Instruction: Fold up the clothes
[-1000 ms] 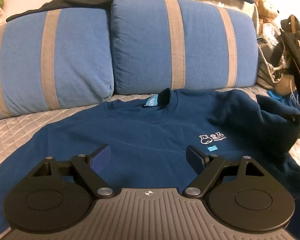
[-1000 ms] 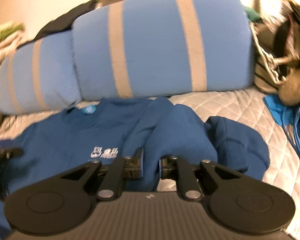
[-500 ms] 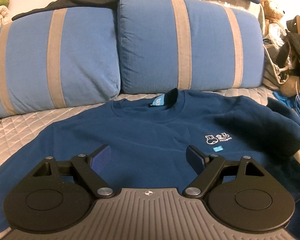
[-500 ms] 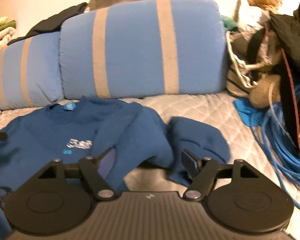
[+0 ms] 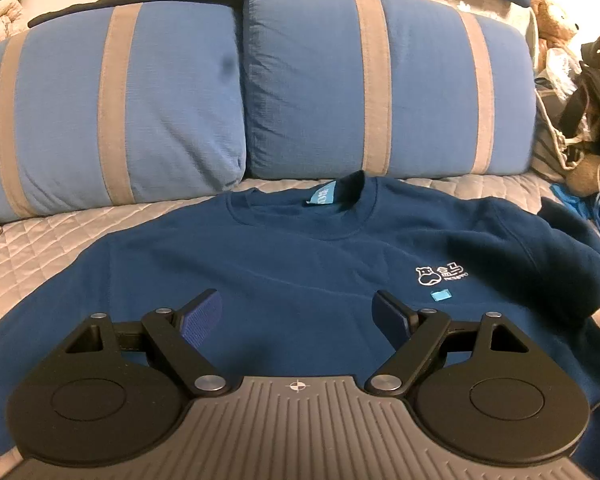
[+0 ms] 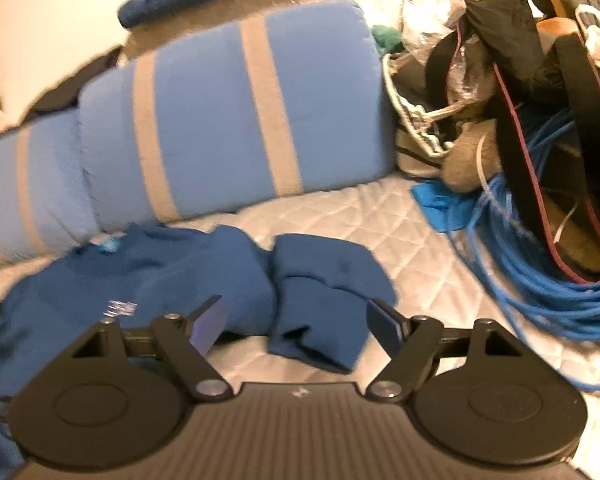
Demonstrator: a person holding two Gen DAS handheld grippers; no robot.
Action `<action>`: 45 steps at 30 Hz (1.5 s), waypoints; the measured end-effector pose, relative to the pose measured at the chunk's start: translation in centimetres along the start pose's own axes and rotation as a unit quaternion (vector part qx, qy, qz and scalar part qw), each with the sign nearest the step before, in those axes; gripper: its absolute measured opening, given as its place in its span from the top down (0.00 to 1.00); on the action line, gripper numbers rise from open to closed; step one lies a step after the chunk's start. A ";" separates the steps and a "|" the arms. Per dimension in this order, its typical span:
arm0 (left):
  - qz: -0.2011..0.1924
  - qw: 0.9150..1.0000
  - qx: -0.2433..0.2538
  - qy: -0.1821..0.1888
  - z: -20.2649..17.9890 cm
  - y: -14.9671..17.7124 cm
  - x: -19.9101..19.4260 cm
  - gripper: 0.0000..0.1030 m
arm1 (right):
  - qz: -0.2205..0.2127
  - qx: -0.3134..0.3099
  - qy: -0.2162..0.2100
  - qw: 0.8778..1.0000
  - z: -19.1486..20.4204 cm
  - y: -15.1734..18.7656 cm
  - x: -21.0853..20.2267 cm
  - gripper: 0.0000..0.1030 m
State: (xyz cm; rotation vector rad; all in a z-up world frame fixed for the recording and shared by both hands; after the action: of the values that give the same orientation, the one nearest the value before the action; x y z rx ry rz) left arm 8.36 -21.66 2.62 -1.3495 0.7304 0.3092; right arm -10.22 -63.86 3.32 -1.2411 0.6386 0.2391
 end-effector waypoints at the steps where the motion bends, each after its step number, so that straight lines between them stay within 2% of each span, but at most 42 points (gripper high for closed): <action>1: 0.001 1.000 -0.001 0.000 0.0 0.0 0.0 0.20 | 0.002 -0.010 0.010 1.000 0.1 0.0 0.3 0.17; 9: -0.001 1.000 -0.001 0.002 0.1 -0.1 -0.1 0.20 | 0.043 -0.039 0.044 0.997 0.9 0.0 4.4 0.19; 12: -0.003 1.000 0.000 0.007 0.1 -0.1 -0.1 0.20 | 0.063 -0.043 0.047 0.996 1.1 0.1 5.9 0.28; 14: 0.001 1.000 0.003 0.006 0.0 -0.1 0.0 0.20 | 0.090 -0.046 0.038 0.994 1.2 0.2 7.0 0.45; 16: -0.003 1.000 0.002 0.007 0.0 -0.1 -0.2 0.20 | 0.115 -0.036 0.030 0.992 1.1 0.1 7.8 0.86; 18: -0.006 1.000 0.001 0.007 0.1 -0.1 -0.4 0.20 | 0.130 -0.012 0.008 0.991 0.9 -0.6 7.7 0.90; 21: -0.006 1.000 -0.003 0.009 0.2 -0.2 -0.4 0.20 | 0.129 0.030 -0.024 0.991 0.5 -2.9 5.6 0.91; 25: -0.008 1.000 -0.004 0.012 0.2 -0.3 -0.4 0.20 | 0.117 0.130 -0.090 0.980 -1.6 -6.8 1.2 0.91; 27: -0.009 1.000 -0.004 0.013 0.1 -0.3 -0.5 0.20 | 0.109 0.184 -0.119 0.970 -3.2 -8.3 -1.0 0.91; 30: -0.009 1.000 0.000 0.014 -0.1 -0.3 -0.5 0.20 | 0.100 0.253 -0.133 0.953 -6.3 -9.7 -2.9 0.91; 31: -0.008 1.000 0.001 0.015 -0.2 -0.3 -0.5 0.20 | 0.093 0.263 -0.120 0.953 -7.5 -10.0 -3.3 0.91; 33: -0.007 1.000 0.004 0.015 -0.3 -0.3 -0.5 0.20 | 0.073 0.257 -0.056 0.962 -10.1 -10.4 -3.5 0.86; 35: -0.007 1.000 0.005 0.014 -0.3 -0.3 -0.6 0.20 | 0.044 0.237 0.039 0.970 -12.5 -10.3 -3.8 0.70; 36: -0.007 1.000 0.004 0.014 -0.3 -0.2 -0.6 0.20 | 0.030 0.226 0.077 0.971 -13.4 -10.1 -3.9 0.40; 37: -0.006 1.000 0.003 0.013 -0.3 -0.2 -0.5 0.20 | 0.017 0.217 0.100 0.971 -14.0 -9.8 -4.0 0.24; 39: -0.003 1.000 0.002 0.012 -0.3 -0.3 -0.5 0.20 | 0.001 0.214 0.100 0.972 -14.1 -8.7 -4.1 0.20; 45: -0.004 1.000 0.002 0.013 -0.3 -0.2 -0.6 0.20 | 0.038 0.218 0.082 0.972 -13.2 -5.0 -3.4 0.21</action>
State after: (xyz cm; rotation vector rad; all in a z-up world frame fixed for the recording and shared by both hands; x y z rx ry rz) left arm 7.94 -21.87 3.18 -1.3541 0.7469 0.2842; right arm -14.72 -77.15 6.92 -0.8189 0.8324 0.0519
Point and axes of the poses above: each gripper's, at about its wrist camera, not at the fingertips, and x roughly the way its jaws point, z to its left, y to its underside, the point moved 5 cm from there along x, roughly the way its jaws point, and after that the axes turned 3 degrees about z, right-handed, at the moved point
